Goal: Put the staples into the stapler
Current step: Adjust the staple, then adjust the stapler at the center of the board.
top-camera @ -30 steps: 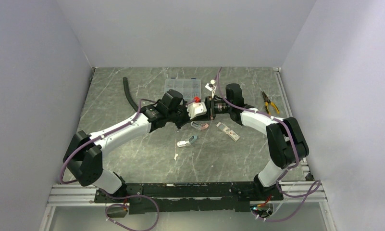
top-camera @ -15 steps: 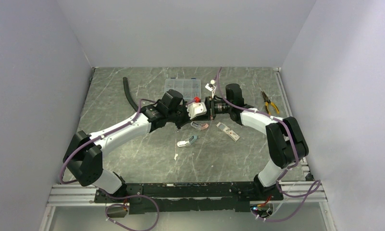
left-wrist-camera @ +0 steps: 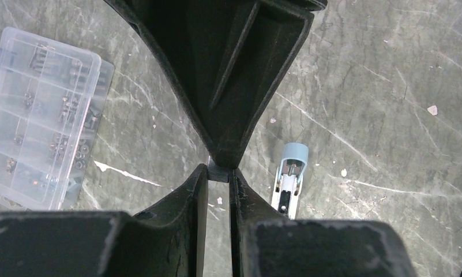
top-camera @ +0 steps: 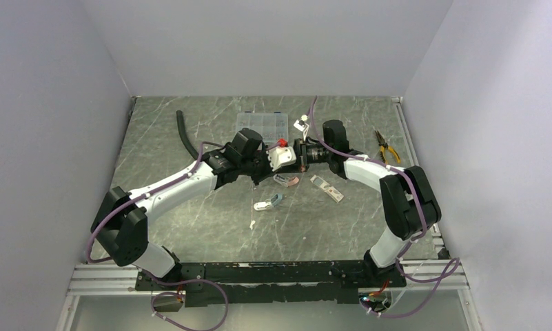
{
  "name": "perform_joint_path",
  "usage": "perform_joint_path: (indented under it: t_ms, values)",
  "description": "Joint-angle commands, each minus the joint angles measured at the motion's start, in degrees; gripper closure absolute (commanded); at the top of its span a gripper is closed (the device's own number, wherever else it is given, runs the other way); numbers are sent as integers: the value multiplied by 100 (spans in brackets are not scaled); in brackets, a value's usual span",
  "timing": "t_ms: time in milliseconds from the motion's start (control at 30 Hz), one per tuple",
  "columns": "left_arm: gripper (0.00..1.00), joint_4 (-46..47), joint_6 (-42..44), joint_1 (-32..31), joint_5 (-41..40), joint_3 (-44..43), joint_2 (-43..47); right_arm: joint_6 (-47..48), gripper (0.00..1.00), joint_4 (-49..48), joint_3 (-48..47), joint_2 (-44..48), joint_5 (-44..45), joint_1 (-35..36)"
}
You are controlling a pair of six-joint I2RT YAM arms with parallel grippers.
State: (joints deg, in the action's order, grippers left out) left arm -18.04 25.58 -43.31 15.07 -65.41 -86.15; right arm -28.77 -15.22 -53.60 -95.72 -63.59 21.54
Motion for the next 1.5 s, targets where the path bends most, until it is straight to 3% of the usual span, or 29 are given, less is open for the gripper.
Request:
perform_joint_path:
  t_ms: [0, 333, 567, 733, 967, 1300, 1467]
  values:
    - [83, 219, -91, -23, 144, -115, 4, 73, 96, -302, -222, -15, -31, 34]
    - [62, 258, -55, -24, 73, -11, 151, 296, 100, -150, -181, 74, -12, 22]
    - [54, 204, 24, 21, 91, 50, 272, 553, 100, 69, -132, 206, 49, -32]
    - [50, -203, 85, 400, 893, -63, 523, 727, 100, 222, -27, 341, 101, -103]
    - [47, -1243, 948, 819, 1810, -227, 860, 881, 100, 330, 64, 495, 57, -148]
    - [48, -1255, 828, 1532, 1988, -3, 877, 1269, 100, 458, 384, 869, 273, -99]
    - [48, -793, 437, 1756, 1682, 266, 787, 2037, 100, 637, 683, 1290, 1008, 364]
